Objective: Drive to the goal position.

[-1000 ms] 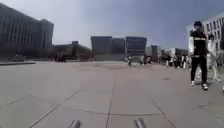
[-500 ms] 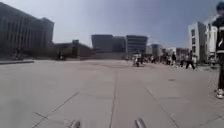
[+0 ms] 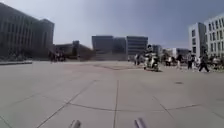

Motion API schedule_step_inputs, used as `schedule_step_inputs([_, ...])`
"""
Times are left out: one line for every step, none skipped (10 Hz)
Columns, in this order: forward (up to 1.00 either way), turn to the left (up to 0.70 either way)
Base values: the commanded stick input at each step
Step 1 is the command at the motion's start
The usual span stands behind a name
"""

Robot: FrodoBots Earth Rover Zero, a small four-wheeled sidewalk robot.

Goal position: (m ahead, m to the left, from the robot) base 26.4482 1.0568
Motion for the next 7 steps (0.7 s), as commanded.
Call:
schedule_step_inputs([0.7, 0.01])
schedule_step_inputs([0.7, -0.03])
schedule_step_inputs([0.7, -0.06])
schedule_step_inputs([0.7, -0.09])
schedule_step_inputs([0.7, -0.12])
schedule_step_inputs([0.7, -0.16])
schedule_step_inputs([0.7, -0.2])
